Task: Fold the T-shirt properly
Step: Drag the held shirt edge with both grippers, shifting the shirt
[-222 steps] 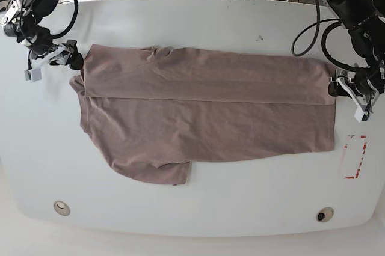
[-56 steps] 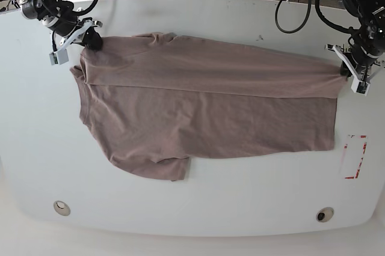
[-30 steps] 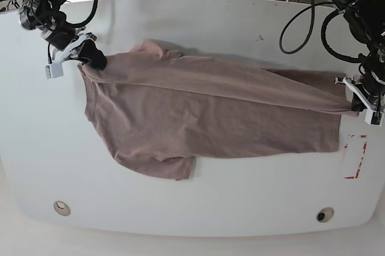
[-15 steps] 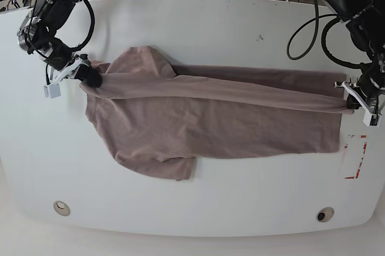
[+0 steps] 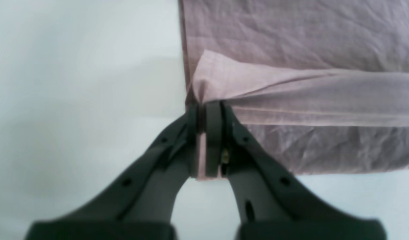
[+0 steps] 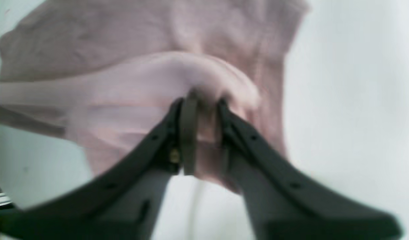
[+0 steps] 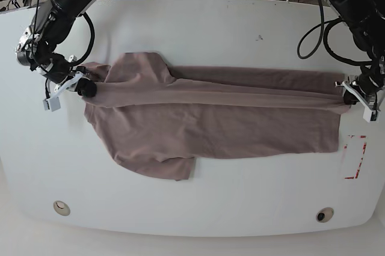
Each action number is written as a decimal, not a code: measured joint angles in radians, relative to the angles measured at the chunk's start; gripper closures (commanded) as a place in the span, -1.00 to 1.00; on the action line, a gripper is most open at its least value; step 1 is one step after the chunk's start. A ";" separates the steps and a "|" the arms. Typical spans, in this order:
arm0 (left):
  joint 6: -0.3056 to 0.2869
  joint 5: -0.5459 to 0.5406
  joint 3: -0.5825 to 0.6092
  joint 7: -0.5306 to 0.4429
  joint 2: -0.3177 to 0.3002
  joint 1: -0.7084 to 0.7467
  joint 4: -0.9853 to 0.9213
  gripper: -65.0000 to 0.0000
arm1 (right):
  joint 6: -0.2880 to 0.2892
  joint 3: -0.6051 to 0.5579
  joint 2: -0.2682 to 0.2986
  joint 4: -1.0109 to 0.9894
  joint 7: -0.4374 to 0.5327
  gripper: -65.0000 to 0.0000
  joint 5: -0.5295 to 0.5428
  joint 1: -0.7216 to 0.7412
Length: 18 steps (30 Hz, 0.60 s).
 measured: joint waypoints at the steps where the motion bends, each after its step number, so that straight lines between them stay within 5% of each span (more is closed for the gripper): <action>1: 0.000 0.004 0.002 0.000 0.000 0.000 -0.001 0.86 | -0.002 -0.002 0.005 0.000 0.008 -0.04 -0.036 0.004; 3: 0.000 0.003 0.002 -0.003 0.000 0.000 -0.002 0.53 | 0.000 0.002 0.021 0.000 0.031 -0.53 -0.103 0.006; 5: 0.001 0.006 0.016 -0.002 -0.004 0.000 -0.002 0.28 | -0.001 0.006 0.031 0.002 0.037 -0.71 -0.145 0.008; 8: 0.003 0.006 0.039 -0.002 -0.002 0.000 -0.002 0.00 | 0.001 0.002 0.038 0.018 0.031 -0.65 -0.161 0.003; 13: 0.003 0.004 0.038 0.001 -0.001 0.005 0.023 -0.06 | 0.000 0.005 0.083 0.063 0.047 -0.51 -0.146 -0.053; 18: 0.003 0.004 0.038 0.000 -0.002 0.009 0.019 -0.06 | 0.000 0.005 0.049 0.093 0.032 -0.51 -0.158 -0.121</action>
